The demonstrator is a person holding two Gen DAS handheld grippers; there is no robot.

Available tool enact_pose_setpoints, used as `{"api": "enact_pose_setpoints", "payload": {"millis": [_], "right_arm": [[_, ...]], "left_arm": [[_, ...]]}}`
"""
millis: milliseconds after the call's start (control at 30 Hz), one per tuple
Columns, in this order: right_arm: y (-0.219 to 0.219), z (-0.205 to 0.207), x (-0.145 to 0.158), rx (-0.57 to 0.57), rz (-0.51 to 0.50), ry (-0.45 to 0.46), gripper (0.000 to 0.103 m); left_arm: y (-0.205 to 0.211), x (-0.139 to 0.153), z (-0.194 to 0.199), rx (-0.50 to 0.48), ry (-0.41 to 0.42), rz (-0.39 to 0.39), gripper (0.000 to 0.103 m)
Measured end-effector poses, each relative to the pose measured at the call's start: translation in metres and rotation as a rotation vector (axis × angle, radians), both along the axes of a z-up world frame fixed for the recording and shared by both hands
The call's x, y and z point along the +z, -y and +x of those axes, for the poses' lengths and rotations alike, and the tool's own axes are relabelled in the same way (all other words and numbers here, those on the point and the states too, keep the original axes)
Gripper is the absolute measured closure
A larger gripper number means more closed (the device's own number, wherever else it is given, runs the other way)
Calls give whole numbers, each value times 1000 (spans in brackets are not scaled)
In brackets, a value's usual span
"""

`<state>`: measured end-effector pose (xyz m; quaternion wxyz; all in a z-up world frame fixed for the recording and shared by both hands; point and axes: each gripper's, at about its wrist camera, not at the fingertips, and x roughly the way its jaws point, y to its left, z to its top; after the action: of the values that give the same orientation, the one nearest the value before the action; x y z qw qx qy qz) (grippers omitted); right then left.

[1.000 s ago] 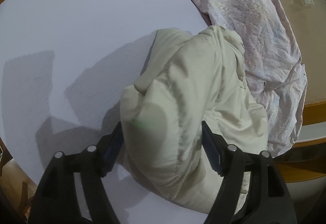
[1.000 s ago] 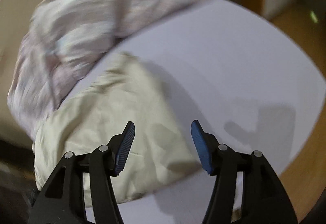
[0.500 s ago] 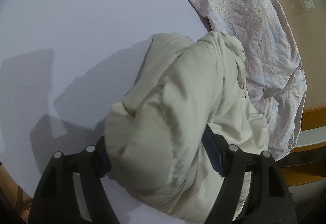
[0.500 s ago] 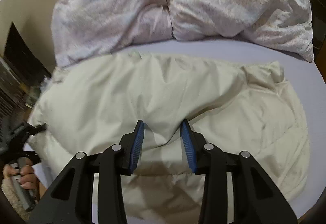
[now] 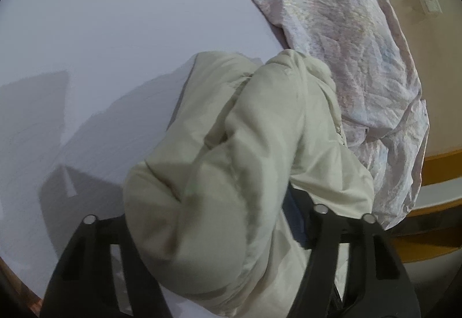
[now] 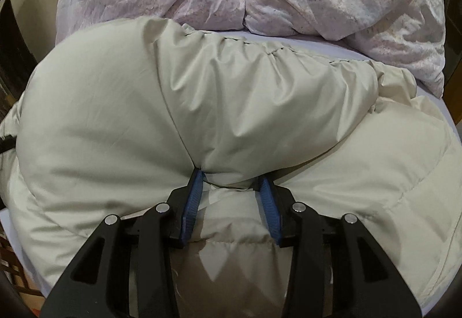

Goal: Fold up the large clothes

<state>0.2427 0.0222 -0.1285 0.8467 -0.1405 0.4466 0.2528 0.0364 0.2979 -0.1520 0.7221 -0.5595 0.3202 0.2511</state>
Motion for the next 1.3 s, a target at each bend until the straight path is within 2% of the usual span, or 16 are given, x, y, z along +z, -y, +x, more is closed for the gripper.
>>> {"api": "enact_pose_setpoints", "payload": {"millis": [133,333,533,700,833,1067,1300], "right_arm": [[0,3,-1,-1,14,-10,60],[-1,5,-2,4,18,-15,60],[-6,3,-2,13,0,-1,60],[-8,4,-2,13,-4,-2,60],[-7,5,-2,17,3,-14,60],[-5,11,-1,40,14,-50,60],[18,24,15,88,45,-139,61]], "left_arm": [[0,8,4,-27,32,16,64],[3,26,8,-54,95,26,74],[22,74,22,-153,230,105,76],[54,115,47,-283,347,169,76],[82,138,67,-387,412,199,76],[128,158,108,-546,481,201,75],[170,163,146,-637,464,224,70]]}}
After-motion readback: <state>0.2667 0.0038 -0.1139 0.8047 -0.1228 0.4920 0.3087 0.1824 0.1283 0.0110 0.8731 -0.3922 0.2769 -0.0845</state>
